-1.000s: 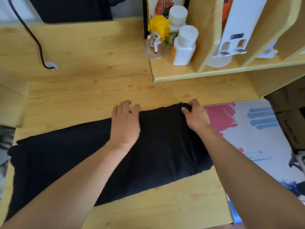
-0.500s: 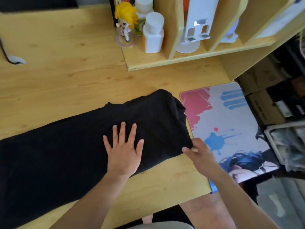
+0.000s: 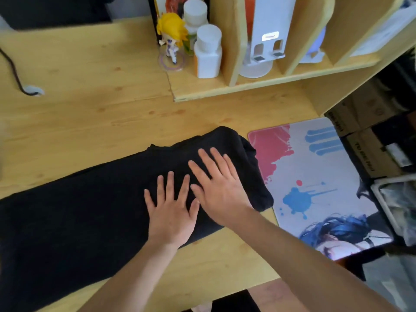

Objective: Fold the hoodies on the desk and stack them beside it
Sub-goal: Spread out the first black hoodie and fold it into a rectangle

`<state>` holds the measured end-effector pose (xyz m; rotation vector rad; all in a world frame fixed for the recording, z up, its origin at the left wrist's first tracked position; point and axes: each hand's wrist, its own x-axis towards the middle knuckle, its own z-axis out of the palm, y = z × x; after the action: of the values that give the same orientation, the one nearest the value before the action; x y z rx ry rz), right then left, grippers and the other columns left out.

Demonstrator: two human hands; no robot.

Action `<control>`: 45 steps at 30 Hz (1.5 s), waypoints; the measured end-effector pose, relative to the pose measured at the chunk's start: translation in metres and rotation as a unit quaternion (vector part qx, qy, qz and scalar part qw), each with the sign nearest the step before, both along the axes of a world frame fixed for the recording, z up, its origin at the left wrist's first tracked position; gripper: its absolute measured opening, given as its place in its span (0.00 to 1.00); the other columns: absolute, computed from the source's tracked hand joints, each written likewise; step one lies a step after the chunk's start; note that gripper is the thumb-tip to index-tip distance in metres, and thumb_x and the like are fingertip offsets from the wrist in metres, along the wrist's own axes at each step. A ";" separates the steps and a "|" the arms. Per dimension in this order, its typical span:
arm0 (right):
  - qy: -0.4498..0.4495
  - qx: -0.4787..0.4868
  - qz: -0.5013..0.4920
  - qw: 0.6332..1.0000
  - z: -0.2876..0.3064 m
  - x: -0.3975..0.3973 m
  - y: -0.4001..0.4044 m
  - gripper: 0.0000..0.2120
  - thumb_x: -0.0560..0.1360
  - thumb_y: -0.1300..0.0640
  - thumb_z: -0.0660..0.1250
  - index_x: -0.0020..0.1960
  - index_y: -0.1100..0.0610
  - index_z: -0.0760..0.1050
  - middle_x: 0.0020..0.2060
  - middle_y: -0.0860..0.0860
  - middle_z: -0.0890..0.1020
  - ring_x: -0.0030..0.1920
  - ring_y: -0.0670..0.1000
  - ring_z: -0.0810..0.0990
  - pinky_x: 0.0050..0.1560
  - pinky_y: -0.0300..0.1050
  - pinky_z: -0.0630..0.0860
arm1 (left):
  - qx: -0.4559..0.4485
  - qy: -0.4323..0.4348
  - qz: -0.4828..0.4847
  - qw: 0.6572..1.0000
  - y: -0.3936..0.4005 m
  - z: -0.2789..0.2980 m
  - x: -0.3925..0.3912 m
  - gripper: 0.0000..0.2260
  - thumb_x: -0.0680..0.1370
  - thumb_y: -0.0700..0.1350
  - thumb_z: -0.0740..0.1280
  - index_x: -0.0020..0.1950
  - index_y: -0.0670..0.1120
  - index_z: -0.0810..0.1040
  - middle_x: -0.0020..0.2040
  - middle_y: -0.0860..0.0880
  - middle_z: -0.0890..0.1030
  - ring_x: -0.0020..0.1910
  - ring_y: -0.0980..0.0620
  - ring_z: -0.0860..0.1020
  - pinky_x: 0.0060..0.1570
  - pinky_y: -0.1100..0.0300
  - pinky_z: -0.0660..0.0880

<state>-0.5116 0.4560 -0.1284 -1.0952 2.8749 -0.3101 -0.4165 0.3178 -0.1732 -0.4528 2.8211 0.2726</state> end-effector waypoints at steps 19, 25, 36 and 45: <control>-0.112 0.112 -0.110 0.981 -0.006 0.050 0.063 0.26 0.77 0.43 0.67 0.71 0.53 0.73 0.68 0.57 0.72 0.65 0.60 0.73 0.65 0.59 0.74 | 0.067 -0.084 -0.053 0.993 0.020 0.021 0.083 0.32 0.80 0.69 0.48 0.82 0.63 0.45 0.84 0.51 0.44 0.83 0.44 0.44 0.76 0.38 0.43; -0.097 0.090 -0.049 0.990 -0.012 -0.018 0.039 0.24 0.77 0.45 0.69 0.68 0.56 0.76 0.64 0.55 0.74 0.63 0.59 0.70 0.64 0.57 0.73 | 0.005 0.076 -0.027 0.997 -0.033 0.042 0.026 0.22 0.81 0.51 0.66 0.75 0.49 0.71 0.68 0.47 0.74 0.67 0.46 0.73 0.66 0.46 0.71; -0.174 0.024 -0.135 0.975 -0.005 -0.044 0.041 0.09 0.83 0.57 0.63 0.58 0.62 0.76 0.51 0.56 0.79 0.52 0.56 0.76 0.47 0.46 0.69 | 0.097 0.027 -0.101 0.990 -0.084 0.033 -0.051 0.09 0.87 0.46 0.56 0.54 0.43 0.73 0.44 0.50 0.74 0.37 0.49 0.73 0.38 0.55 0.66; -0.134 0.024 -0.235 0.962 -0.024 -0.043 0.022 0.12 0.79 0.62 0.66 0.62 0.59 0.78 0.58 0.59 0.77 0.59 0.62 0.73 0.58 0.54 0.72 | 0.021 0.125 -0.042 0.991 -0.025 0.046 -0.009 0.18 0.83 0.50 0.60 0.73 0.47 0.71 0.75 0.42 0.68 0.76 0.39 0.63 0.75 0.39 0.58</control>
<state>-0.5545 0.4782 -0.1521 -0.3131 2.8340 -0.3702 -0.4254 0.2924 -0.1270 -0.3079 3.0621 0.3966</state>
